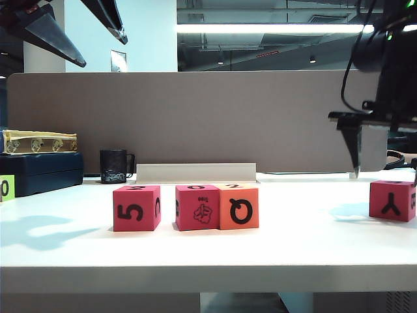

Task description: Select the appropriate blocks from the scattered letter blocks on the table and arrange them in a row to spell out "2024".

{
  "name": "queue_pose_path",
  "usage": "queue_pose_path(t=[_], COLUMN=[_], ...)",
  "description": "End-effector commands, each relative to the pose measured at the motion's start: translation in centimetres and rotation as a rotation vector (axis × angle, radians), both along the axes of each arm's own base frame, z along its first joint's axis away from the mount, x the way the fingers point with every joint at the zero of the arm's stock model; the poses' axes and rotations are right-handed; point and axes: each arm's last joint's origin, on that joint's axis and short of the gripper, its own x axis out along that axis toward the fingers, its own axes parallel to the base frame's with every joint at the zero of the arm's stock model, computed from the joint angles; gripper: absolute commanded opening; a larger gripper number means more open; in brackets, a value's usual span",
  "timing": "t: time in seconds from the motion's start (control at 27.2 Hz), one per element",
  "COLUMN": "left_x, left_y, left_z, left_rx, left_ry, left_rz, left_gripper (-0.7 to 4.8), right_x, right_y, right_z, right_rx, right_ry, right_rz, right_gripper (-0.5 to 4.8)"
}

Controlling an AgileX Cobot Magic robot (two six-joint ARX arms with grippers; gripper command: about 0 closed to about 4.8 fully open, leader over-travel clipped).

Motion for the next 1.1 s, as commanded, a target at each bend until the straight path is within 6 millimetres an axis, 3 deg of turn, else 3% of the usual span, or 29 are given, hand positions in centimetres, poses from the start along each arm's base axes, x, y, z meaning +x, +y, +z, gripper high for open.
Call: queue_pose_path(t=[0.04,0.48,0.55,0.62,0.7,1.1], left_x=[-0.1,0.0,0.0,0.0,0.0,0.0], left_y=[0.0,0.0,0.0,0.0,0.0,0.0], left_z=[0.2,0.4,0.4,0.5,0.5,0.5], left_rx=[-0.005,-0.009,-0.011,-0.013,-0.014,-0.015], left_ry=[-0.012,-0.027,-0.033,-0.037,-0.038,-0.038], left_rz=[-0.006,-0.004,-0.004,-0.004,-0.004,-0.008], left_gripper=[3.93,3.93,3.93,3.93,3.93,3.93], right_x=[0.6,1.2,1.2,1.3,1.3,1.3], right_y=[0.0,-0.3,-0.3,-0.3,-0.3,-0.1], right_z=[-0.2,-1.3,-1.4,-1.5,-1.6,-2.1], right_rx=[0.004,-0.056,-0.057,-0.062,-0.067,-0.066], right_ry=[-0.035,-0.023,-0.025,-0.023,-0.017,0.003], right_rz=[-0.007,-0.008,0.002,0.017,0.036,0.086], right_gripper=[4.02,3.99,3.71,2.91,2.47,2.29])
